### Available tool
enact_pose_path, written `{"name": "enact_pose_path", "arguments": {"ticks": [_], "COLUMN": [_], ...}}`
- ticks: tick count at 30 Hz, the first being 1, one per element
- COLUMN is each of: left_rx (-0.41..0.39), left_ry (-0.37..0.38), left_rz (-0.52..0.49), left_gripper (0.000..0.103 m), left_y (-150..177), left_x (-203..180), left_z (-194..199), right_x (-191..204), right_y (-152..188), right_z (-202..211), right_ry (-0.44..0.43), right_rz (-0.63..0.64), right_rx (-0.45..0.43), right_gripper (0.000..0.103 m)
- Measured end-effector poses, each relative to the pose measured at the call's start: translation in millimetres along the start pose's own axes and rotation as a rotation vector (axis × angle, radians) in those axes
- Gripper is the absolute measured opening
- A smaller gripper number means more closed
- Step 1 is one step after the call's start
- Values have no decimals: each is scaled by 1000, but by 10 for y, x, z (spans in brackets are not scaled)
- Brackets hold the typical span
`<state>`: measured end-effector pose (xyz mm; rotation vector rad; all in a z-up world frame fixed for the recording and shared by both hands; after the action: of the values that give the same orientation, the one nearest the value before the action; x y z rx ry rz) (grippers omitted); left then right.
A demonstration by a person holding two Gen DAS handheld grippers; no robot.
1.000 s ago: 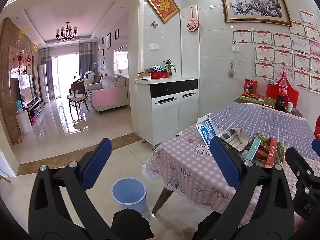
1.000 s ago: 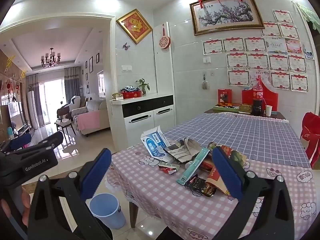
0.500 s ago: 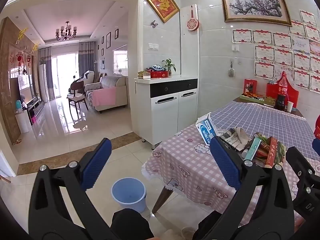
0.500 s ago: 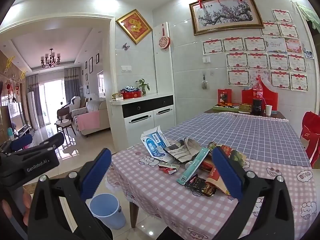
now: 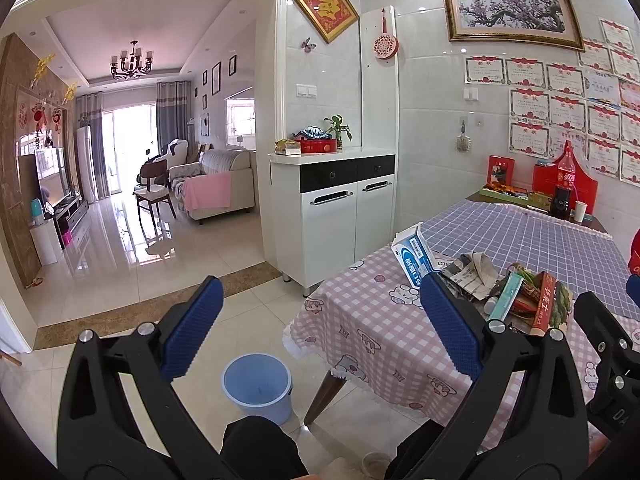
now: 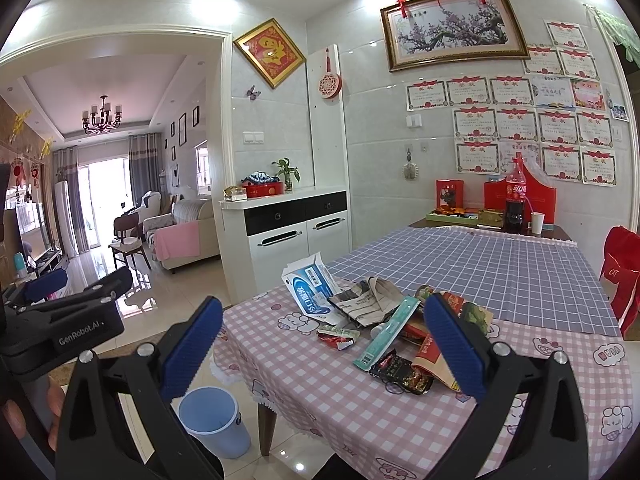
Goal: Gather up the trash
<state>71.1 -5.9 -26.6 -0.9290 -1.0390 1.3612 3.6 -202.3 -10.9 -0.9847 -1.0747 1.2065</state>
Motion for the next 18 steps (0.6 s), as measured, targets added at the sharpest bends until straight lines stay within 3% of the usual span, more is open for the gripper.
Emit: {"name": "enact_pose_path", "arguments": {"ticks": [18], "left_rx": [3], "left_ry": [2], "left_rz": [0], "left_gripper": [96], "left_y": [25], "left_x": [3], "left_z": [-36], "right_x": [26], "right_y": [-4], "right_z": [-19], "right_ry": [-5], "right_rz": [3], "right_rx": [7], "right_gripper": [99]}}
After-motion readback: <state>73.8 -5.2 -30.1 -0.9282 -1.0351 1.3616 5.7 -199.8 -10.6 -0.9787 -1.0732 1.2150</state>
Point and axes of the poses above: each gripper's, at about its wrist camera, not at the fingertips, and z roughly against the way its jaws point, x to its left, y to its underside, the point moved 7 cm from there along -z, roughly the way its jaws point, and after that the axes turned 4 degrees about -y, right-handed, at the moved point
